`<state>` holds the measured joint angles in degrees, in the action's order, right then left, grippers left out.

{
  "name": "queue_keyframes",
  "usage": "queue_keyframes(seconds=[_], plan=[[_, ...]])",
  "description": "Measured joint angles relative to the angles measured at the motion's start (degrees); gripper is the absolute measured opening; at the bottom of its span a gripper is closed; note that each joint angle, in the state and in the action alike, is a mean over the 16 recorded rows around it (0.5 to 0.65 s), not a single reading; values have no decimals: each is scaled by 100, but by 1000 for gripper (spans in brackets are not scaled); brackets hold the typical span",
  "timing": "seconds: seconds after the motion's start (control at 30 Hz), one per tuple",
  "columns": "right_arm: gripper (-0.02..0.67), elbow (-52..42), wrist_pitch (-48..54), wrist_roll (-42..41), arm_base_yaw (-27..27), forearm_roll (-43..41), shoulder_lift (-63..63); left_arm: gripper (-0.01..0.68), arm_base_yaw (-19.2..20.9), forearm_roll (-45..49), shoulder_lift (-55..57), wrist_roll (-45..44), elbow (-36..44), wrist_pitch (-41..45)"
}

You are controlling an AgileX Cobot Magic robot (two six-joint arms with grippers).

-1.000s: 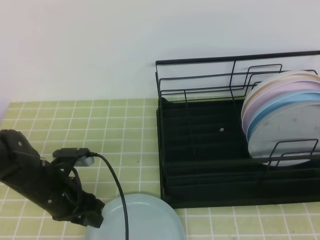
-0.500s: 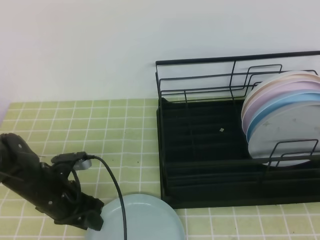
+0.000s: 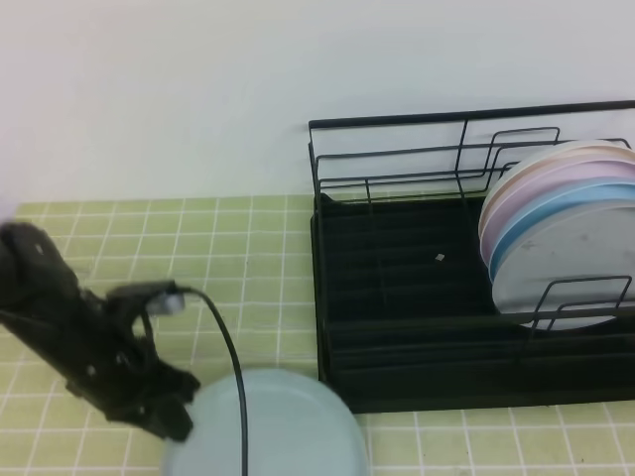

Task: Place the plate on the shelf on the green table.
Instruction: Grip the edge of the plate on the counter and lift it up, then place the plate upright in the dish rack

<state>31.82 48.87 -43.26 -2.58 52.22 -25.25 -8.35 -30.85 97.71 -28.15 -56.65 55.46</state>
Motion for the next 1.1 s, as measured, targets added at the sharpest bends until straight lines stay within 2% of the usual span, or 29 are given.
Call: queue_keyframes(seconds=[0.33, 0.6, 0.73, 1.1], plan=[[-2, 0, 32, 14, -7, 366, -6, 0, -1, 645, -1410, 629, -1086, 925], [14, 1, 49, 35, -10, 953, -217, 0, -178, 575, -2394, 871, -1699, 1115], [65, 19, 24, -10, -10, 1361, -574, 0, -458, 403, -2642, 968, -1800, 888], [284, 428, 216, -653, -10, 2325, -2230, 0, -1565, 469, -2758, 1550, -1809, 114]])
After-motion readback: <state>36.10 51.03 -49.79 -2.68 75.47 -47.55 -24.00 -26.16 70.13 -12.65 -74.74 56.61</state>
